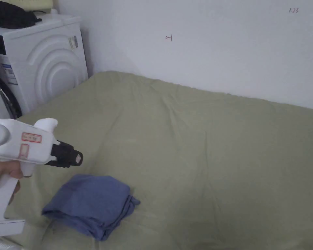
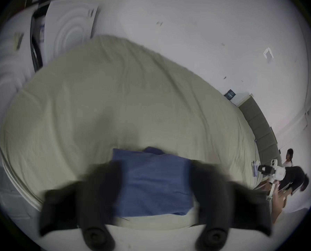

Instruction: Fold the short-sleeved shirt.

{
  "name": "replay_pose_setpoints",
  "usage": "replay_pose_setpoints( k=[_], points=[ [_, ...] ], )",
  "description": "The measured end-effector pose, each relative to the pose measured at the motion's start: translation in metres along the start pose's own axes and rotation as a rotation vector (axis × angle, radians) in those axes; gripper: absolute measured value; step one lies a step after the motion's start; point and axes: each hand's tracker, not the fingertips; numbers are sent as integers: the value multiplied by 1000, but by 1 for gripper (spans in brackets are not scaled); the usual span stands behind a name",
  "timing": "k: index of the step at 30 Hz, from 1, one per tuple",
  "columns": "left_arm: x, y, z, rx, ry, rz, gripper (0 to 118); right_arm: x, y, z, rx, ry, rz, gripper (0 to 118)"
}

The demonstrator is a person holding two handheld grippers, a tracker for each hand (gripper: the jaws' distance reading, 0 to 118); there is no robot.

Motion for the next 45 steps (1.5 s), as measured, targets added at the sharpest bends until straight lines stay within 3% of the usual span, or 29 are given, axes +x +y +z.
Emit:
replay_pose_setpoints(
  k=[4,7,11,15,17,20,24,30,33,41,42,43,44,45],
  points=[
    [98,-22,3,58,-2,-86,0,-25,6,21,148,-321,228,0],
    [183,-41,8,249,-19,-92,0,-35,3,33,260,-417,339,0],
    [278,-64,13,396,-22,-189,0,-43,-2,48,382,-513,400,0],
    [329,-82,17,497,-48,-169,0,-49,-8,66,429,-488,394,0],
    [351,-97,24,599,43,-215,0,-53,-13,72,447,-493,415,0],
    [369,-115,33,693,66,-275,0,-55,-20,84,467,-499,452,0],
    [380,-124,34,704,89,-323,0,-61,-33,95,511,-474,431,0],
    [377,-123,35,703,119,-345,0,-69,-37,100,541,-479,461,0],
    [371,-120,38,699,119,-336,0,-66,-31,103,540,-446,418,0],
    [369,-120,39,705,119,-336,2,-64,-31,105,541,-465,418,1],
    [369,-119,39,703,111,-331,7,-64,-31,106,542,-470,414,9],
    [368,-119,39,699,109,-326,23,-63,-31,107,546,-475,408,31],
    [367,-119,39,691,118,-329,69,-62,-29,107,543,-478,406,78],
    [365,-118,35,677,134,-329,102,-59,-28,107,535,-486,402,112]
  ],
)
